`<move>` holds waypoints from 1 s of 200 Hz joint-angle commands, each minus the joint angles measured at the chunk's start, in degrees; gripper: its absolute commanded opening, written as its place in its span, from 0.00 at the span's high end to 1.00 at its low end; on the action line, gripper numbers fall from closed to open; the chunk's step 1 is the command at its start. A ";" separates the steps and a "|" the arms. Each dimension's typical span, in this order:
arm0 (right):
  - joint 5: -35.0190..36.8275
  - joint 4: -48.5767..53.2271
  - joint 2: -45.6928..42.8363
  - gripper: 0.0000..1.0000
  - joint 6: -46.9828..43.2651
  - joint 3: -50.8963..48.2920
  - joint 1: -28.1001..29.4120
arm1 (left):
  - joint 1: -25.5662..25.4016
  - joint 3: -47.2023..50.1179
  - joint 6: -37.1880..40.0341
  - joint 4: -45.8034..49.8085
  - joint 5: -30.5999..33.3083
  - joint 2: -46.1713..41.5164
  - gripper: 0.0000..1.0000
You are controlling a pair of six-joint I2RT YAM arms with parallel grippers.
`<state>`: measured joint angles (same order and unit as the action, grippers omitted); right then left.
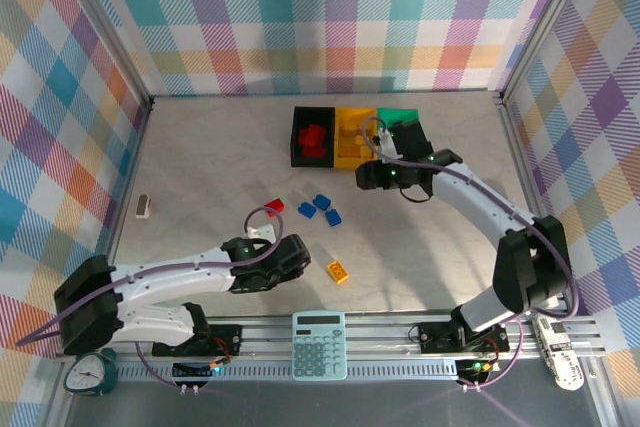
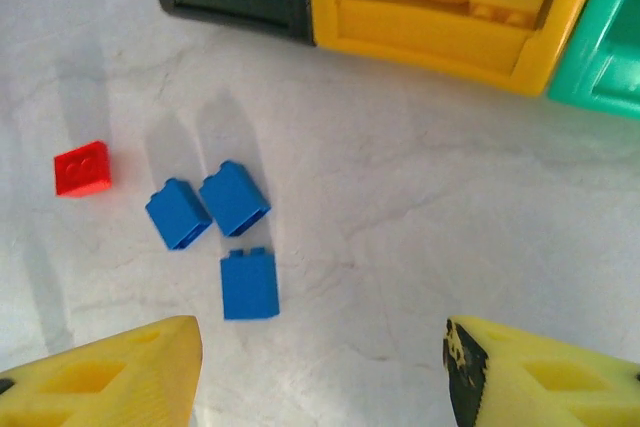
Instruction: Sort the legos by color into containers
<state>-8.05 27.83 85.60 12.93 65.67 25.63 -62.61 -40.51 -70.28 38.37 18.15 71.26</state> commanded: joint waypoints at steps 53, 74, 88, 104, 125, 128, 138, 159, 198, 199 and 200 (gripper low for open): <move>1.07 -0.63 -9.59 0.33 1.83 -6.79 0.74 | 1.52 -3.31 -2.69 -2.45 -1.25 9.37 0.28; 1.19 -0.40 -10.84 0.33 1.74 -7.64 0.74 | 3.82 -2.39 -1.19 -4.46 -1.83 8.99 0.34; 1.57 -0.14 -11.33 0.33 1.58 -7.88 0.74 | 5.02 -2.59 0.47 -5.20 -2.57 9.28 0.39; 2.07 0.24 -11.42 0.33 1.33 -7.82 0.74 | 5.95 -3.06 2.51 -6.22 -3.97 10.30 0.44; 2.39 0.31 -11.51 0.33 1.24 -7.78 0.74 | 6.44 -3.83 4.04 -6.77 -5.05 12.26 0.51; 2.37 0.36 -11.51 0.33 1.22 -7.79 0.72 | 6.49 -3.79 4.16 -6.81 -5.13 12.50 0.51; 2.43 0.18 -11.59 0.33 1.22 -7.81 0.74 | 6.57 -3.96 4.40 -7.27 -5.32 13.15 0.52; 2.56 0.22 -11.55 0.33 1.13 -8.00 0.68 | 7.20 -4.41 5.69 -7.61 -4.64 14.09 0.55; 3.04 0.47 -11.76 0.33 0.97 -8.43 0.74 | 9.42 -8.21 11.57 -5.50 -3.11 17.22 0.70; 3.04 0.47 -11.77 0.33 0.92 -8.44 0.74 | 9.47 -8.33 11.75 -5.45 -3.07 17.27 0.71; 3.04 0.47 -11.77 0.33 0.89 -8.45 0.74 | 9.50 -8.47 11.92 -5.39 -3.01 17.35 0.71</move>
<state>-5.58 28.01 75.37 14.31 57.82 26.33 -54.54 -45.58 -63.16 31.35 13.93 86.80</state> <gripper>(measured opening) 0.670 0.325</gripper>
